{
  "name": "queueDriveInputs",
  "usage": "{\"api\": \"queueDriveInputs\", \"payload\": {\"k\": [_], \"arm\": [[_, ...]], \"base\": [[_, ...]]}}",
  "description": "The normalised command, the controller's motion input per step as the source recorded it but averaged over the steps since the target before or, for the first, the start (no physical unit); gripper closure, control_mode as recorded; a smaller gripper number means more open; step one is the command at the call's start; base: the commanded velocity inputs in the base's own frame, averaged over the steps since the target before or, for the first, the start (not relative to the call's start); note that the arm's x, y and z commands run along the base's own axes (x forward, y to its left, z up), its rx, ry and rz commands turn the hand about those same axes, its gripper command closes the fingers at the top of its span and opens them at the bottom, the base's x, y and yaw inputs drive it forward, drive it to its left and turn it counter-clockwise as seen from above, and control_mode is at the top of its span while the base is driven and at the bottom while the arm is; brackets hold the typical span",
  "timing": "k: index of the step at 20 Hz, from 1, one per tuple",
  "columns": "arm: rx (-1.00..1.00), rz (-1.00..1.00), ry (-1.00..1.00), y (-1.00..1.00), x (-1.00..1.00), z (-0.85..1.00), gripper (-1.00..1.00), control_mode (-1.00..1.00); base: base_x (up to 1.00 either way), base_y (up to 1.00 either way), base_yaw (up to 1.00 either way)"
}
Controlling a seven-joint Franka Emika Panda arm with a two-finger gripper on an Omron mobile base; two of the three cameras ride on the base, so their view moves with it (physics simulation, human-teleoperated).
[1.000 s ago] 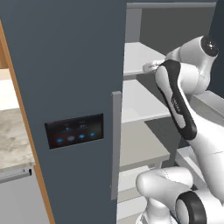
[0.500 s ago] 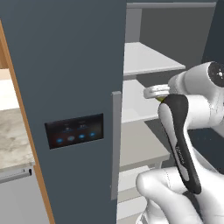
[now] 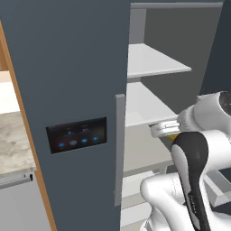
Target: Grab the lemon and lime from the fridge, place them in the blender, close the lid, and turn on the blender to create a marinade.
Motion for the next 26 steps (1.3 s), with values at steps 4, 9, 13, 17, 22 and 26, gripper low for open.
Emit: {"api": "queueDriveInputs", "payload": {"k": [4, 9, 13, 17, 22, 26], "arm": [[0.03, -0.02, 0.2, 0.15, -0.93, 0.0, 1.0, -1.0], [0.0, -0.01, 0.05, 0.03, -0.25, 0.02, 1.0, 1.0], [0.0, 0.0, 0.0, 0.0, 0.0, 0.0, 1.0, 1.0], [0.0, 0.0, 0.0, 0.0, 0.0, 0.0, 1.0, 1.0], [0.0, 0.0, 0.0, 0.0, 0.0, 0.0, 1.0, 1.0], [0.0, 0.0, 0.0, 0.0, 0.0, 0.0, 1.0, 1.0]], "base": [[0.0, 0.0, 0.0], [-0.22, 0.0, -0.1], [-0.82, 0.0, -0.39], [-1.0, 0.05, -0.46], [-0.97, 0.02, -0.55], [-0.44, -0.04, -0.78]]}}
